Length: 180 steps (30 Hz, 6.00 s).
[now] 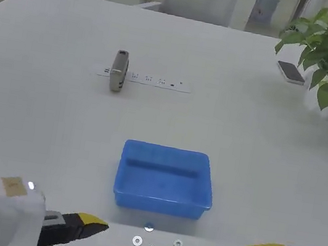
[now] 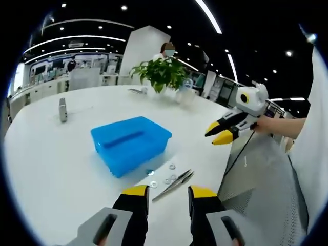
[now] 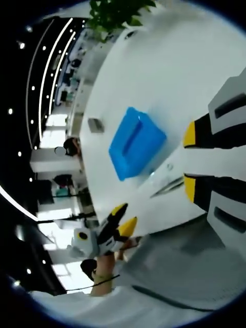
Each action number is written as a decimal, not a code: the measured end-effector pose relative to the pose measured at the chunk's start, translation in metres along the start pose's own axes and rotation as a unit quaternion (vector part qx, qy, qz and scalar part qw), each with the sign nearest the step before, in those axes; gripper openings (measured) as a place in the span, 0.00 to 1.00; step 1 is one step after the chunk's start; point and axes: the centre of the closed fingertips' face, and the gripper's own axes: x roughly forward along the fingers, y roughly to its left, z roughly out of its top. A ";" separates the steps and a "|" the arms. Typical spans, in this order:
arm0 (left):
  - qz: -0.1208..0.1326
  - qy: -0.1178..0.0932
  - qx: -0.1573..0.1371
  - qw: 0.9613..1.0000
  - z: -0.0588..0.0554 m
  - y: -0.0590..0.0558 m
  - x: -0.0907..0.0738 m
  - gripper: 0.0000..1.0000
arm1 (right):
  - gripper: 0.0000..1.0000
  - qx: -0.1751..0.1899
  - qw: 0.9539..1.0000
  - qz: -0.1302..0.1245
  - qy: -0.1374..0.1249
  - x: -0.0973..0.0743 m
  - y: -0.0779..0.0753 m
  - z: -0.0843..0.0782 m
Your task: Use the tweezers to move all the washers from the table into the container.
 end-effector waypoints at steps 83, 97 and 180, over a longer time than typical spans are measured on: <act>-0.145 0.171 0.345 0.912 0.062 -0.038 0.024 0.00 | 0.08 -0.074 0.992 0.097 0.016 0.097 0.032 0.018; -0.161 0.191 0.342 0.906 0.065 -0.042 0.031 0.00 | 0.08 -0.037 0.995 0.092 0.008 0.094 0.030 0.015; 0.144 -0.304 -0.041 0.941 0.082 -0.025 -0.050 0.99 | 0.03 0.135 0.988 0.019 -0.069 0.049 -0.010 0.064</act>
